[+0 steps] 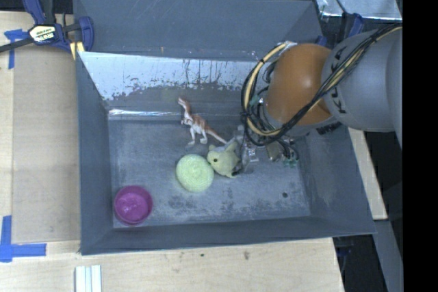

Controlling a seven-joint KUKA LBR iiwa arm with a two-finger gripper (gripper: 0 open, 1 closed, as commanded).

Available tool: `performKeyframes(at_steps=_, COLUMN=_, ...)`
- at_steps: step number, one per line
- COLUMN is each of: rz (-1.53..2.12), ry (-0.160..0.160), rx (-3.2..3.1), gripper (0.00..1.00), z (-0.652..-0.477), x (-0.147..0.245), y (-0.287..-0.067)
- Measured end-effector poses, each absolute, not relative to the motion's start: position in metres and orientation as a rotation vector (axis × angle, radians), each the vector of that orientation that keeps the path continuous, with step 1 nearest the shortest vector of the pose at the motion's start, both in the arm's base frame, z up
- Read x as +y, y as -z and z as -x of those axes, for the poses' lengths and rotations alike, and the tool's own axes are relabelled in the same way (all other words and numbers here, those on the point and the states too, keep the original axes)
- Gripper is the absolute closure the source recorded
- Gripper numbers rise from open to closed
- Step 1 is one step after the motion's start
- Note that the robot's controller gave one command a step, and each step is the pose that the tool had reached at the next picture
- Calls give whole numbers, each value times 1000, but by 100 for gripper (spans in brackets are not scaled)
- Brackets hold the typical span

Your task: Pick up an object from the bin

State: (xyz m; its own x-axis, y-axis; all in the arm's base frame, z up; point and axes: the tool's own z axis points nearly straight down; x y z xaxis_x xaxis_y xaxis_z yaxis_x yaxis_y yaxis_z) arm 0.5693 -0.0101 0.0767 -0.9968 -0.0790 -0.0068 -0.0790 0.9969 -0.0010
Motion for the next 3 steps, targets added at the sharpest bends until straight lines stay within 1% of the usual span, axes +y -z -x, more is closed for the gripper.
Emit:
performKeyframes(at_steps=2, rz=125, ry=1, rx=3135, gripper=100, z=-569, x=-10, y=-108)
performKeyframes(at_steps=3, rz=126, ry=1, rx=3132, gripper=100, z=-570, x=-10, y=-116)
